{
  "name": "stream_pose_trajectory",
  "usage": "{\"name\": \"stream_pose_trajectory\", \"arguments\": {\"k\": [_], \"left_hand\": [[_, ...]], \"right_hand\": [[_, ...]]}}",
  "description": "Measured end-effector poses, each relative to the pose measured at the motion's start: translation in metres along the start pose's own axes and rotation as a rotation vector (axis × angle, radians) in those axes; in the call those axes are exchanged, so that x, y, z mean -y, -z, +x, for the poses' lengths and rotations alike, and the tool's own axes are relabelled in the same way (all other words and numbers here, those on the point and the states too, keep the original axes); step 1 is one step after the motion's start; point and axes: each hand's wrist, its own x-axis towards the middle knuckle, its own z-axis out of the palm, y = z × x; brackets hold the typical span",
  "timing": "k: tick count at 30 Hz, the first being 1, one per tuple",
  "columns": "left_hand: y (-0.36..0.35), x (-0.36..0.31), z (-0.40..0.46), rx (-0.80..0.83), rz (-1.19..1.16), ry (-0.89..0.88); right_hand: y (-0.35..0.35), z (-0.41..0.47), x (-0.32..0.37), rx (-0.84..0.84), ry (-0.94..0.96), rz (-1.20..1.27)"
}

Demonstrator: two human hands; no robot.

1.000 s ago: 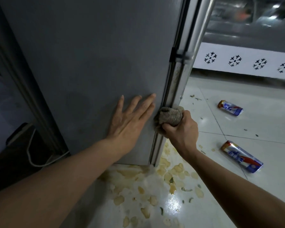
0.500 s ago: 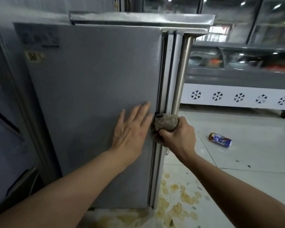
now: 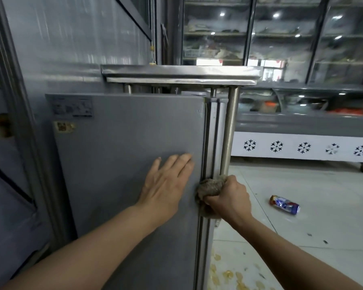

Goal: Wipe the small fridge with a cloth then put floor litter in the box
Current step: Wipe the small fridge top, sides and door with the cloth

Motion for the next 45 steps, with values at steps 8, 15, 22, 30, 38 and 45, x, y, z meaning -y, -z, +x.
{"name": "stream_pose_trajectory", "arguments": {"k": [8,15,22,30,38,45], "left_hand": [[0.012,0.004,0.008,-0.031,0.002,0.010],[0.013,0.003,0.009,-0.032,0.019,0.020],[0.033,0.006,0.030,-0.067,0.022,0.043],[0.070,0.018,0.074,-0.178,-0.027,0.131],[0.078,0.013,0.088,-0.274,-0.061,0.158],[0.094,0.017,0.104,-0.210,-0.089,0.178]], "right_hand": [[0.006,-0.007,0.007,-0.059,0.023,-0.009],[0.001,-0.005,0.012,-0.098,-0.017,0.127],[0.024,0.012,0.034,-0.185,0.022,0.204],[0.066,0.043,0.074,-0.240,0.091,0.232],[0.101,0.064,0.109,-0.314,0.145,0.258],[0.112,0.068,0.111,-0.173,0.137,0.244]]}}
